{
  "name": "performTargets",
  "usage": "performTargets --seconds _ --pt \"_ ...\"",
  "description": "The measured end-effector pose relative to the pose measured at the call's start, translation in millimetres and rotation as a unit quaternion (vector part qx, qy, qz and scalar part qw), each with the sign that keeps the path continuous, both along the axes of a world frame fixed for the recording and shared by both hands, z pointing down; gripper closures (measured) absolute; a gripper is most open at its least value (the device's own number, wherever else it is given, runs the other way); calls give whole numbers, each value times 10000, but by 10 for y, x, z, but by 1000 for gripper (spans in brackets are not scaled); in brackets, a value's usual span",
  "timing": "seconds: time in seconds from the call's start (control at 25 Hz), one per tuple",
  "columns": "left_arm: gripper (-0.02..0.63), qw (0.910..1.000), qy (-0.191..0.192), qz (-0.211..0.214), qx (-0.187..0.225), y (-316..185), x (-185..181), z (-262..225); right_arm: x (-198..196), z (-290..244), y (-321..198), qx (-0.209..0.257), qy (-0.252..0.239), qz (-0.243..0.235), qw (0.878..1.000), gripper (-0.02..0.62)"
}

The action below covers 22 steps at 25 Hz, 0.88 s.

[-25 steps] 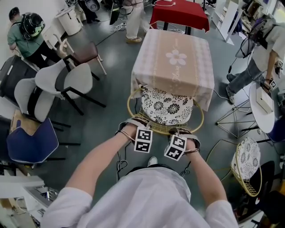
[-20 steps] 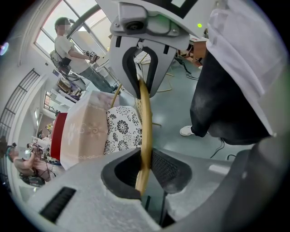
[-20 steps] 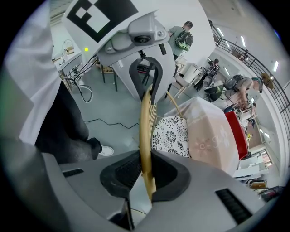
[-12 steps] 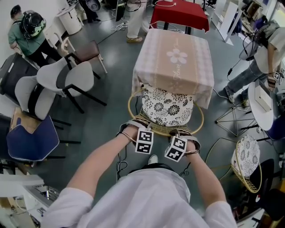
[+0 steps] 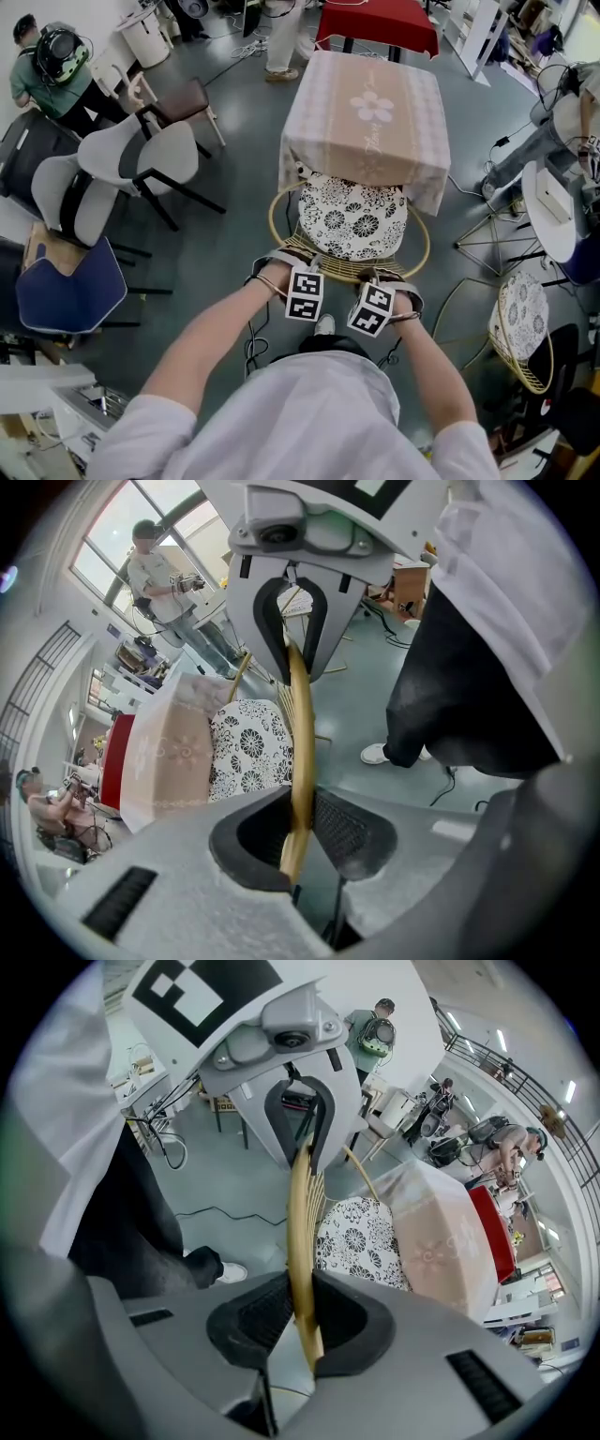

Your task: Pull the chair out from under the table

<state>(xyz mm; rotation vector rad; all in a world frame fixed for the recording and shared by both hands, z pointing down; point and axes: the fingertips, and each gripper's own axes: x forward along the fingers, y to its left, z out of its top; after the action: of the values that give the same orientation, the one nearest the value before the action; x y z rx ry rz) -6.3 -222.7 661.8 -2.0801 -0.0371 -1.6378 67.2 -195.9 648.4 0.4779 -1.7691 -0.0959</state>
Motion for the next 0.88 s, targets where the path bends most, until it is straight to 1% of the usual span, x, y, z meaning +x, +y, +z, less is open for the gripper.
performTargets --seconds 0.44,0.88 --pt "538 9999 -37 15 -110 353 -89 9 -113 -27 346 -82 -21 -20 10000 551" --pt "538 10000 25 -43 -76 644 -118 11 -144 -20 639 -83 6 -18 10000 551"
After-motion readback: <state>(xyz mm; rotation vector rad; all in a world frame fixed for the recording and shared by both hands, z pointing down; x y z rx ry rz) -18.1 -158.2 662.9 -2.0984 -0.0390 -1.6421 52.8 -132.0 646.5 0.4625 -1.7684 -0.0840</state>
